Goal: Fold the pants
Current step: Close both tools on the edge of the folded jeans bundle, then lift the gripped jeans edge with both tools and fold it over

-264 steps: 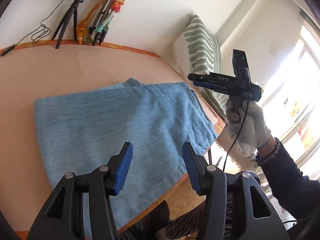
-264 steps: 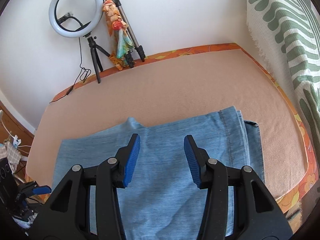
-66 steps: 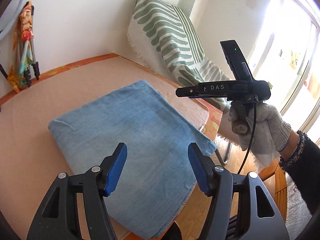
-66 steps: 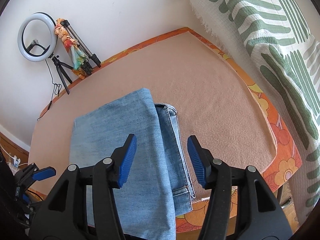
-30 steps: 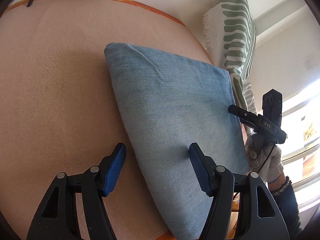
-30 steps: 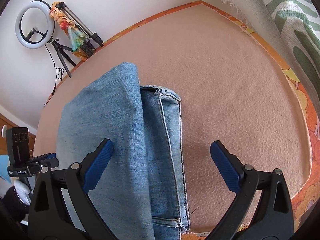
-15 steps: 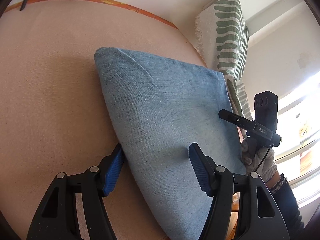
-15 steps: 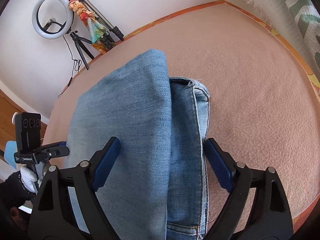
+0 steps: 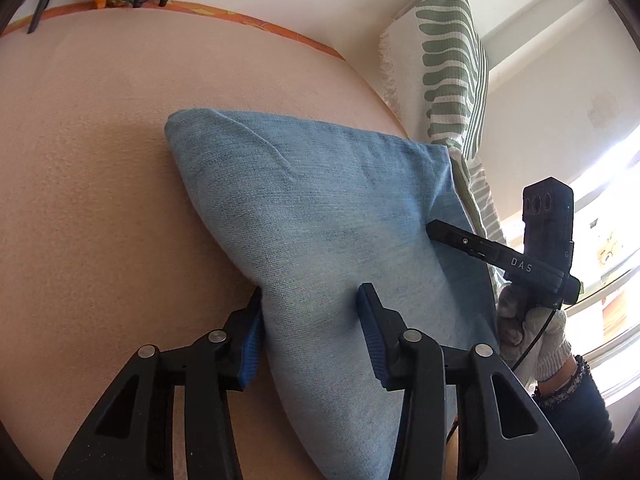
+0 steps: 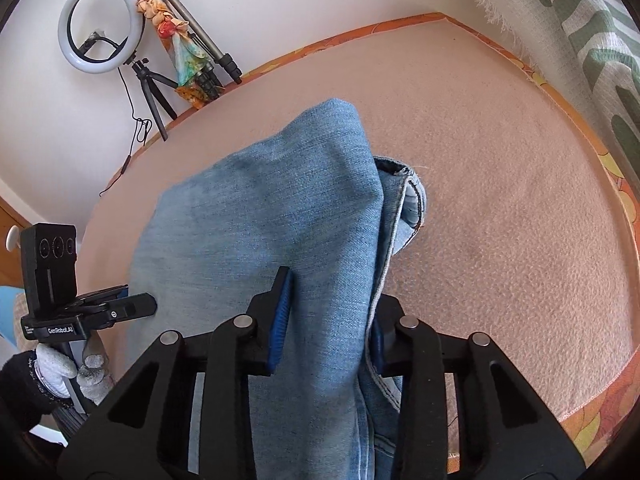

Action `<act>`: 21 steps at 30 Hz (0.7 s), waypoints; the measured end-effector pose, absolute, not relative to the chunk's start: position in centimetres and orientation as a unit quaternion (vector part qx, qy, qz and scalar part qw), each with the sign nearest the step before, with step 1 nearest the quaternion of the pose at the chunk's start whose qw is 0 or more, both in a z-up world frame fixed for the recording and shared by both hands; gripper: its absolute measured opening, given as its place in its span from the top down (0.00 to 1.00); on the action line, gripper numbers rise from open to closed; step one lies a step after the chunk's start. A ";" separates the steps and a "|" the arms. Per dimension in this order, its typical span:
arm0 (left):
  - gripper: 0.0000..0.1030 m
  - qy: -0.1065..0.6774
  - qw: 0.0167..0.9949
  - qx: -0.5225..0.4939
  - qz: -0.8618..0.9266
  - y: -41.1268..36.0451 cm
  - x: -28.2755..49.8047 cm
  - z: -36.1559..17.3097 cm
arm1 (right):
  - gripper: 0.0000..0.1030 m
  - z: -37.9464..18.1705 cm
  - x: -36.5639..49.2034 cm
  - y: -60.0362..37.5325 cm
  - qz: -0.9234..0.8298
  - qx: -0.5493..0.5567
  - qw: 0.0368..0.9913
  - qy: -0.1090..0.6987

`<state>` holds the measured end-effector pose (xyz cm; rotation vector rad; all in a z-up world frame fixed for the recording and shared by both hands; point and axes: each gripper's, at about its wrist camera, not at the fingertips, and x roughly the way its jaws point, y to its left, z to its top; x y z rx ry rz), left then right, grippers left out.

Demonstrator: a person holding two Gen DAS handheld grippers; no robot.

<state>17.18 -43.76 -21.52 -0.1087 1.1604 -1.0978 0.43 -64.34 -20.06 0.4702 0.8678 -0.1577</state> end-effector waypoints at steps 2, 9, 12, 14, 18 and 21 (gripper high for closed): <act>0.68 0.518 0.696 -0.052 -0.495 -43.6 17.2 -21.4 | 0.73 -19.5 0.4 -63.8 -0.086 0.216 0.879 0.417; 0.81 0.490 0.708 -0.036 -0.508 -43.5 16.4 -19.9 | 0.77 -18.0 0.0 -62.3 -0.115 0.187 0.885 0.411; 0.83 0.482 0.709 -0.037 -0.513 -43.5 16.2 -19.3 | 0.78 -17.0 -0.3 -61.4 -0.118 0.175 0.890 0.405; 0.84 0.473 0.713 -0.032 -0.516 -43.4 15.9 -18.8 | 0.79 -16.2 -0.5 -60.8 -0.116 0.167 0.894 0.400; 0.85 0.461 0.714 -0.032 -0.526 -43.1 15.4 -17.6 | 0.80 -14.5 -0.8 -59.5 -0.111 0.155 0.901 0.389; 0.86 0.456 0.713 -0.035 -0.532 -43.0 15.1 -16.9 | 0.81 -13.4 -0.8 -58.8 -0.106 0.149 0.906 0.382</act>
